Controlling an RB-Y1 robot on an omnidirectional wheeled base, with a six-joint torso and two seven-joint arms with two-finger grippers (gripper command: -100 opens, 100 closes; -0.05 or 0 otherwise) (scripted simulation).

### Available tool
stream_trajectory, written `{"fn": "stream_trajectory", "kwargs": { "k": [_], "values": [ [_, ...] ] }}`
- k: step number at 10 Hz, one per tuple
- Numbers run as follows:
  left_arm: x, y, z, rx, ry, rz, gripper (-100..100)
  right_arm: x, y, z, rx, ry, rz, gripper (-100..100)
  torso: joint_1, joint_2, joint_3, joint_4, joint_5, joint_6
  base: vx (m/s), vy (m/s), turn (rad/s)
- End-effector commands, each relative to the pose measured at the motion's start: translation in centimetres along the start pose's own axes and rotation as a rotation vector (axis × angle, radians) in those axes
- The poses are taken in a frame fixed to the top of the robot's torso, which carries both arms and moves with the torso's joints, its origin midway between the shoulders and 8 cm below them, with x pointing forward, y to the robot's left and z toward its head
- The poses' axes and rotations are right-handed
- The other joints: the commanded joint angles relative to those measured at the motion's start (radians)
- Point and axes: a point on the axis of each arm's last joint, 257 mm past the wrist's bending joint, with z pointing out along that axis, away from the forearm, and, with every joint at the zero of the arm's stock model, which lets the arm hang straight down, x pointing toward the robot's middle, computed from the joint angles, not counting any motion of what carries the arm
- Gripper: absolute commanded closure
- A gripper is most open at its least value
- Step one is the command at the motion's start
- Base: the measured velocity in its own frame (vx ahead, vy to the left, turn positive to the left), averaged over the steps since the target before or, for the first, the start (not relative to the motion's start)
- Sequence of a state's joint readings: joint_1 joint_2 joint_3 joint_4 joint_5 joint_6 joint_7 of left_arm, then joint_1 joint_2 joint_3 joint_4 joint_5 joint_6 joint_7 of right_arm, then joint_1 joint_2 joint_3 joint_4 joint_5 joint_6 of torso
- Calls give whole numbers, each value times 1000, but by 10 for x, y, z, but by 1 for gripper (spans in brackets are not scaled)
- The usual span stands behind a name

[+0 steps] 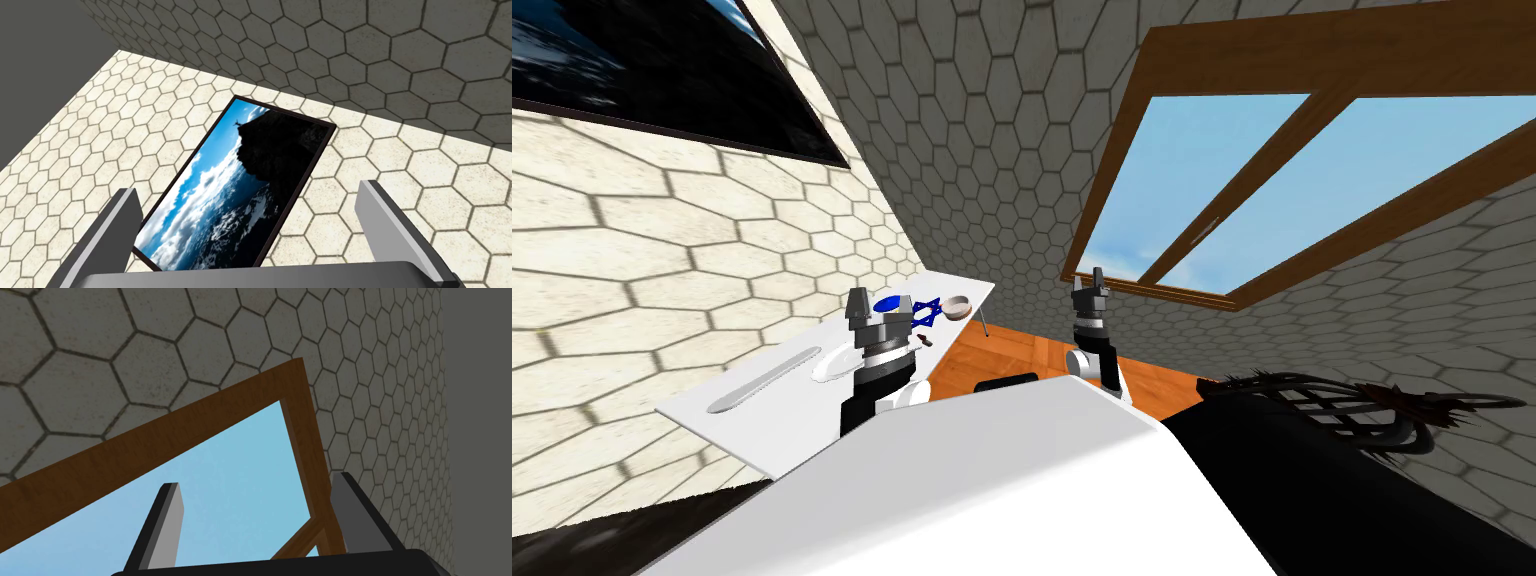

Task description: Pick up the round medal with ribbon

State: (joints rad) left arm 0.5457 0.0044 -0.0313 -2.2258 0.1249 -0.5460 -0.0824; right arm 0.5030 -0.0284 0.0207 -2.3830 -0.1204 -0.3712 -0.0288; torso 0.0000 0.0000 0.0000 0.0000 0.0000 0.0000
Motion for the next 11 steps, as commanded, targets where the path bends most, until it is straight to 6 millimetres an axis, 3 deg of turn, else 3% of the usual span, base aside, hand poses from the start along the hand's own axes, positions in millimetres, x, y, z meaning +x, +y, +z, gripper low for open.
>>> {"fn": "stream_trajectory", "kwargs": {
  "k": [1,8,11],
  "values": [
    [4,6,2,-15,32,5,-100,0,0,0,0,0,0,0,0,0,0,0,0,0,-18,-25,66],
    [12,70,22,-185,147,-8,-100,0,0,0,0,0,0,0,-8,3,2,1,-2,0,-48,-101,130],
    [11,88,24,-242,148,-15,-100,0,0,0,0,0,0,0,-5,3,1,1,-1,0,-43,-74,67]
  ]
}}
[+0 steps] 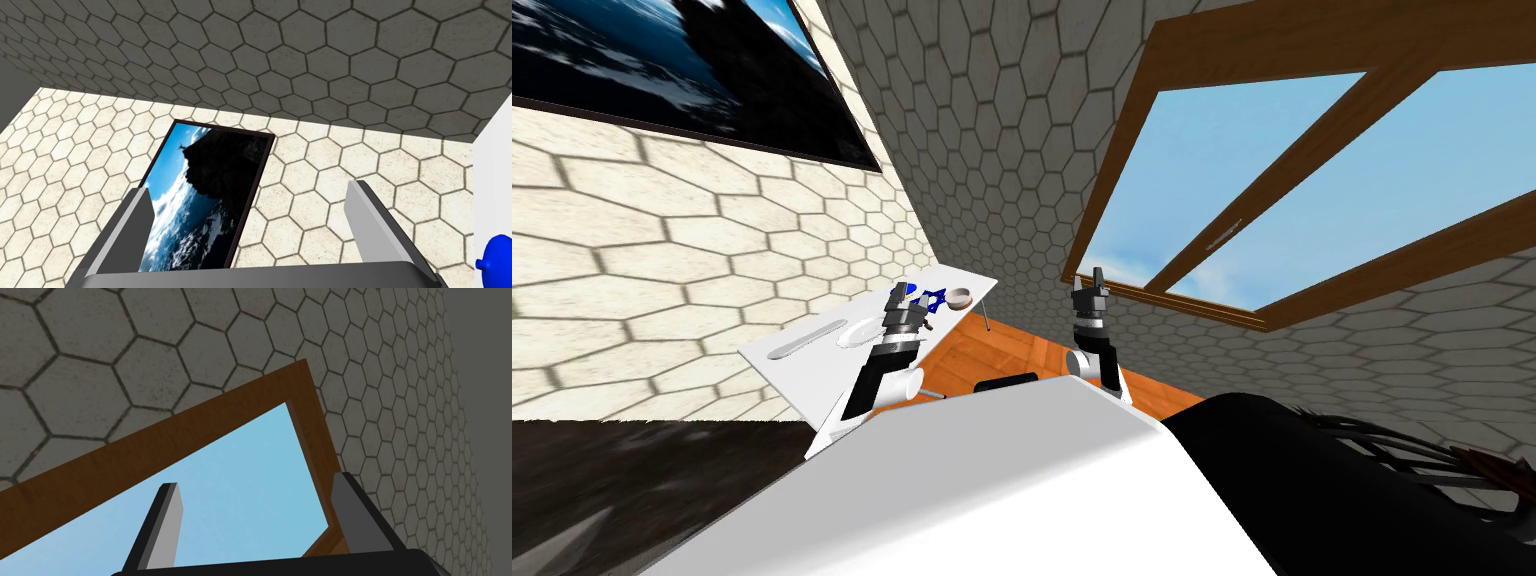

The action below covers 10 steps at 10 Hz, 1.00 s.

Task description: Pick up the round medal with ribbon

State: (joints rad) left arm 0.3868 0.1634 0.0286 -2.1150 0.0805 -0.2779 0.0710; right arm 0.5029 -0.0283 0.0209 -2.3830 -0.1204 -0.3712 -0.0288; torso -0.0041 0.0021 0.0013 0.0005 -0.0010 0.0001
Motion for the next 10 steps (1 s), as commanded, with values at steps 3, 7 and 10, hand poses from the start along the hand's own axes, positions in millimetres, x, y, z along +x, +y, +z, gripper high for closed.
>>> {"fn": "stream_trajectory", "kwargs": {
  "k": [3,7,10],
  "values": [
    [-6,30,14,-86,-5,-33,-100,0,0,0,0,0,0,0,-1,-1,-1,0,0,0,-34,-71,99],
    [-14,59,25,-174,-24,-73,-100,0,0,0,0,0,0,0,0,-1,0,0,0,0,-39,-65,85],
    [-18,78,30,-234,-41,-98,-100,0,0,0,0,0,0,0,0,-1,0,0,0,0,-38,-57,78]
  ]
}}
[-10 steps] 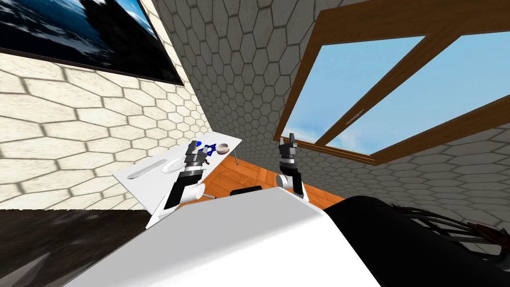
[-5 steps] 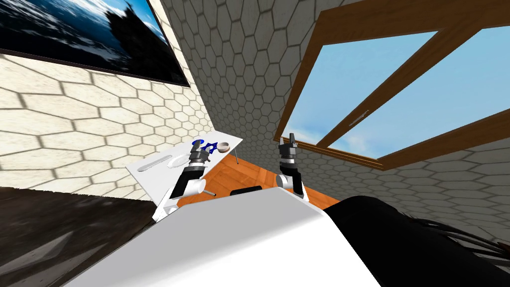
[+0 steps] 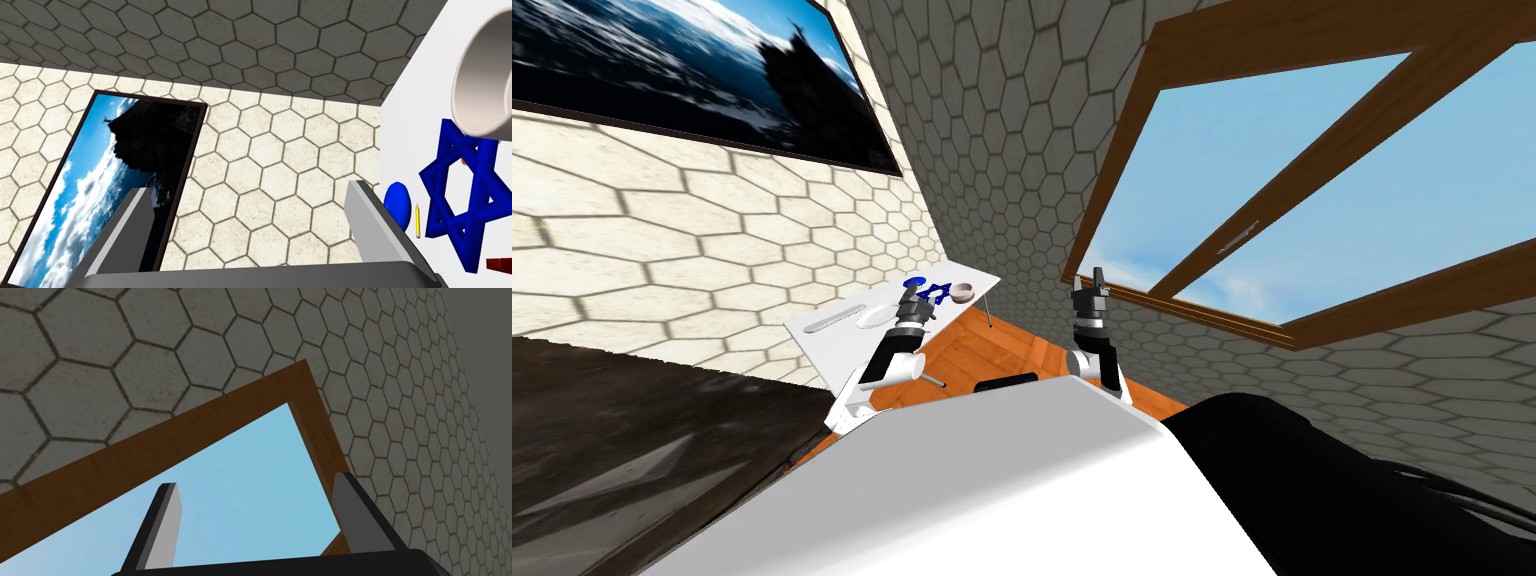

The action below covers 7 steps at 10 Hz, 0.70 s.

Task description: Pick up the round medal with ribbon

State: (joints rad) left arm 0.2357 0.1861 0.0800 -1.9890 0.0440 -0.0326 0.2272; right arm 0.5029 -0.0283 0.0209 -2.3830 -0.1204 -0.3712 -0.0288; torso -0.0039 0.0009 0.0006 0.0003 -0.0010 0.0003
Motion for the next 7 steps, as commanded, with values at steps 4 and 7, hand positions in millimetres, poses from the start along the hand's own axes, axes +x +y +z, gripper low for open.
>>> {"fn": "stream_trajectory", "kwargs": {
  "k": [4,7],
  "values": [
    [-12,34,16,-115,-42,-61,-100,0,0,0,0,0,0,0,0,0,0,0,0,0,-37,-53,79],
    [-24,59,29,-193,-83,-125,-100,0,0,0,0,0,0,0,1,-1,0,0,0,0,-30,-38,74]
  ]
}}
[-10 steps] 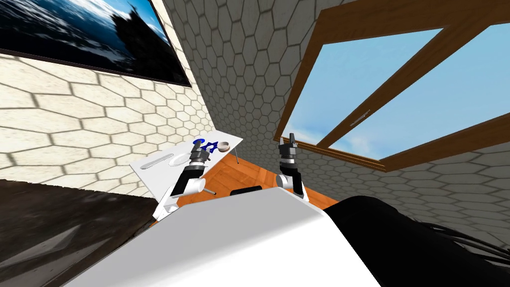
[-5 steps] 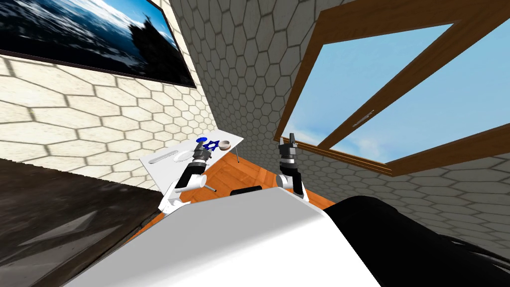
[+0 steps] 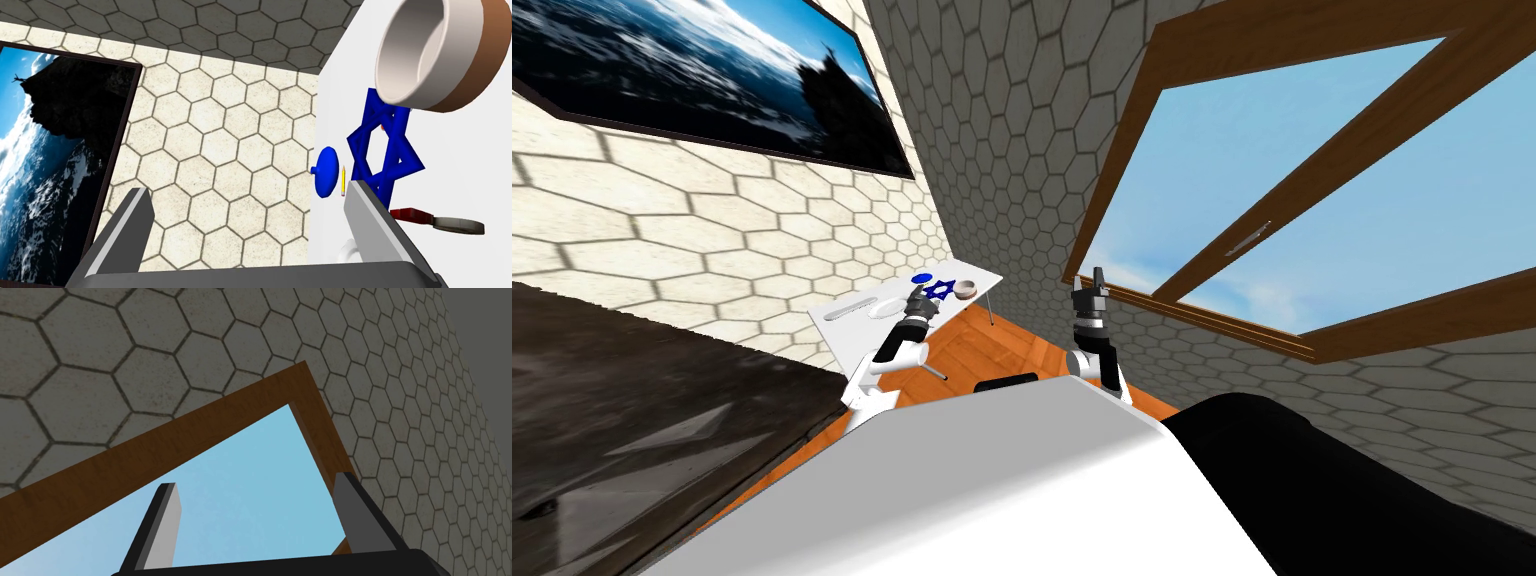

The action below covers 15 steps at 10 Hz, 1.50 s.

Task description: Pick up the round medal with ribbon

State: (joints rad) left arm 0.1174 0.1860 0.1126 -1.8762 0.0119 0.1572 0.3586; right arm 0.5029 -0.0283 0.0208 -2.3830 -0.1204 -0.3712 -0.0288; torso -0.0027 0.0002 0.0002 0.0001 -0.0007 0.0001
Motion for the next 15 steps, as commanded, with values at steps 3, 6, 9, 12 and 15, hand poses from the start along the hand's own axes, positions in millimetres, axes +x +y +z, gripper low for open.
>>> {"fn": "stream_trajectory", "kwargs": {
  "k": [3,6,9,12,15],
  "values": [
    [-15,24,11,-93,-48,-55,-100,0,0,0,0,0,0,0,0,0,0,0,0,0,-24,-34,56],
    [-28,46,25,-171,-100,-126,-100,0,0,0,0,0,0,0,1,-1,0,0,0,0,-16,-25,54],
    [-38,65,28,-239,-145,-163,-100,0,0,0,0,0,0,0,1,-2,-1,0,0,0,-6,-17,35],
    [-52,86,36,-314,-210,-236,-100,0,0,0,0,0,0,0,2,-2,-1,0,0,0,2,-6,31],
    [-61,102,36,-371,-258,-271,-100,0,0,0,0,0,0,0,3,-3,-1,-1,1,0,9,2,13]
  ]
}}
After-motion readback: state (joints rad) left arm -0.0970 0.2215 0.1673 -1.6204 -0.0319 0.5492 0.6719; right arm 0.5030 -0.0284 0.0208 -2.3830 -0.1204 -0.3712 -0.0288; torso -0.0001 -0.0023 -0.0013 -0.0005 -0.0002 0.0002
